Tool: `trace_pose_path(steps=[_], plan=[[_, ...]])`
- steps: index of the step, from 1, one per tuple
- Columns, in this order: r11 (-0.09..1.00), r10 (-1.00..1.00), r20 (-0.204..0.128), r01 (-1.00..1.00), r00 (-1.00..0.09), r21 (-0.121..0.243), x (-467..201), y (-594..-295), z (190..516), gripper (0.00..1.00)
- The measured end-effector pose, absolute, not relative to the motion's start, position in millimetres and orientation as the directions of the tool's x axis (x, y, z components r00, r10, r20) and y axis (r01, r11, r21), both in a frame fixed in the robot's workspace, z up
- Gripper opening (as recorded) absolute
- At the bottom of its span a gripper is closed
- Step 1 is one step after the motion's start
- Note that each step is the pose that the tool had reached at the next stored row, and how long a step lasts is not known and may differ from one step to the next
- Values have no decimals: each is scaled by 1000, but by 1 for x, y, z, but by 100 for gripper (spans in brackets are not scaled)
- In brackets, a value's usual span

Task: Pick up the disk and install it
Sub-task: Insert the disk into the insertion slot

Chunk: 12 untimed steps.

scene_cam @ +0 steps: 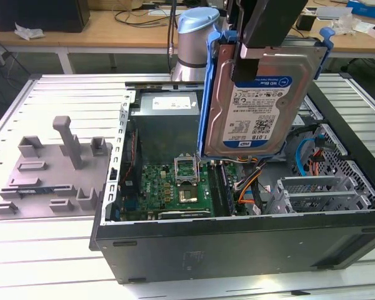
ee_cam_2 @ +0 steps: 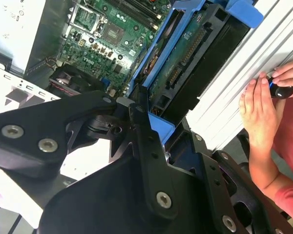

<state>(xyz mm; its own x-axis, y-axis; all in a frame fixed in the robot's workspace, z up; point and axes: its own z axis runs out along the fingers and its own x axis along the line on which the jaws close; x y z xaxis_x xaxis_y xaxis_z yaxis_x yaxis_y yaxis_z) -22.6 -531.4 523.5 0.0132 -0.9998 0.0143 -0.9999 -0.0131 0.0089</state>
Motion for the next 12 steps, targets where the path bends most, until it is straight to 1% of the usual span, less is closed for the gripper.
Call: trace_pose_path(steps=[12], plan=[[-13, -1000, 14, -1000, 13, 2, -20, -533, 523, 37]])
